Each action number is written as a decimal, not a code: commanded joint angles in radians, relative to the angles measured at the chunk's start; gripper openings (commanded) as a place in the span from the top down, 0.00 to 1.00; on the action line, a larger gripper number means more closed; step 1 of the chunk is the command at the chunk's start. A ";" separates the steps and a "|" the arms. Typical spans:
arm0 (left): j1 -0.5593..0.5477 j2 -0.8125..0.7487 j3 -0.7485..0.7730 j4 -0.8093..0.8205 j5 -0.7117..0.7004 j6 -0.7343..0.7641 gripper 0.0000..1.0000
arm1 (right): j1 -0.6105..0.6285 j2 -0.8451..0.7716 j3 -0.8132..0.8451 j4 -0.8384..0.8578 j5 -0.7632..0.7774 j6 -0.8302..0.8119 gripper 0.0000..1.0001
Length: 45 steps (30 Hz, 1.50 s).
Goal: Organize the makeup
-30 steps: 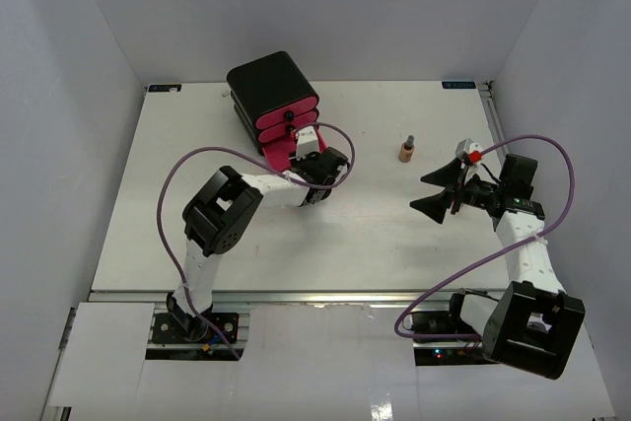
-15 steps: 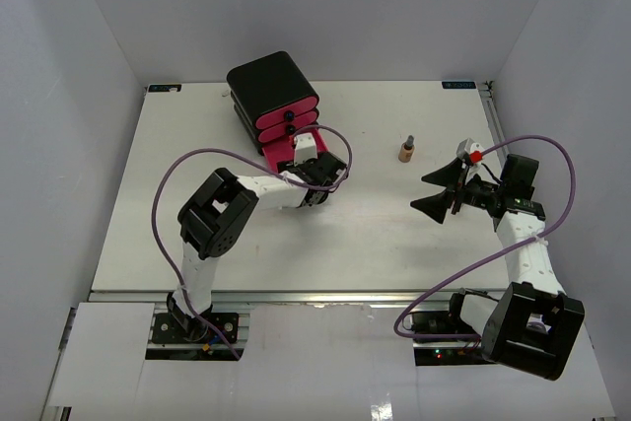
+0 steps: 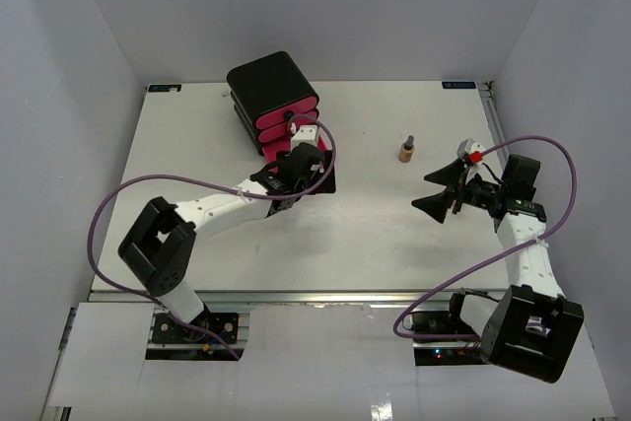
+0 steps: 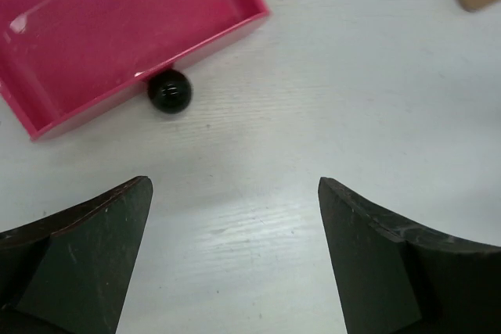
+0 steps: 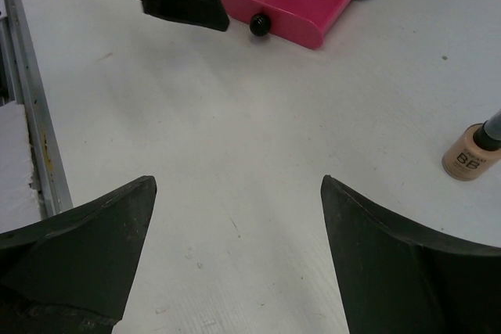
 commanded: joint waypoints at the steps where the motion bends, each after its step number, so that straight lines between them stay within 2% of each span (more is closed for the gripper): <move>1: 0.030 -0.173 -0.004 0.026 0.300 0.172 0.02 | -0.007 -0.047 0.002 0.000 0.064 -0.024 0.08; 4: 0.084 -0.216 0.061 -0.068 0.513 0.273 0.02 | -0.007 -0.078 0.031 -0.028 0.167 -0.018 0.08; 8: 0.132 -0.255 0.099 -0.181 0.585 0.377 0.02 | -0.007 -0.099 0.080 -0.070 0.405 0.053 0.06; 12: 0.164 -0.377 -0.031 -0.165 0.495 0.449 0.02 | -0.010 -0.090 0.125 -0.112 0.639 0.161 0.06; 16: 0.174 -0.528 -0.170 -0.115 0.419 0.468 0.02 | -0.023 -0.102 0.114 -0.141 0.763 0.202 0.05; 21: 0.179 -0.642 -0.209 -0.102 0.394 0.468 0.02 | -0.033 -0.152 0.090 -0.123 0.974 0.278 0.05; 25: 0.184 -0.669 -0.208 -0.100 0.373 0.462 0.02 | -0.035 -0.145 0.081 -0.104 1.112 0.349 0.06; 31: 0.185 -0.676 -0.210 -0.098 0.378 0.456 0.02 | -0.035 -0.077 0.028 -0.040 1.093 0.385 0.07; 45: 0.193 -0.673 -0.216 -0.092 0.363 0.454 0.02 | -0.035 0.151 0.041 0.091 1.040 0.425 0.13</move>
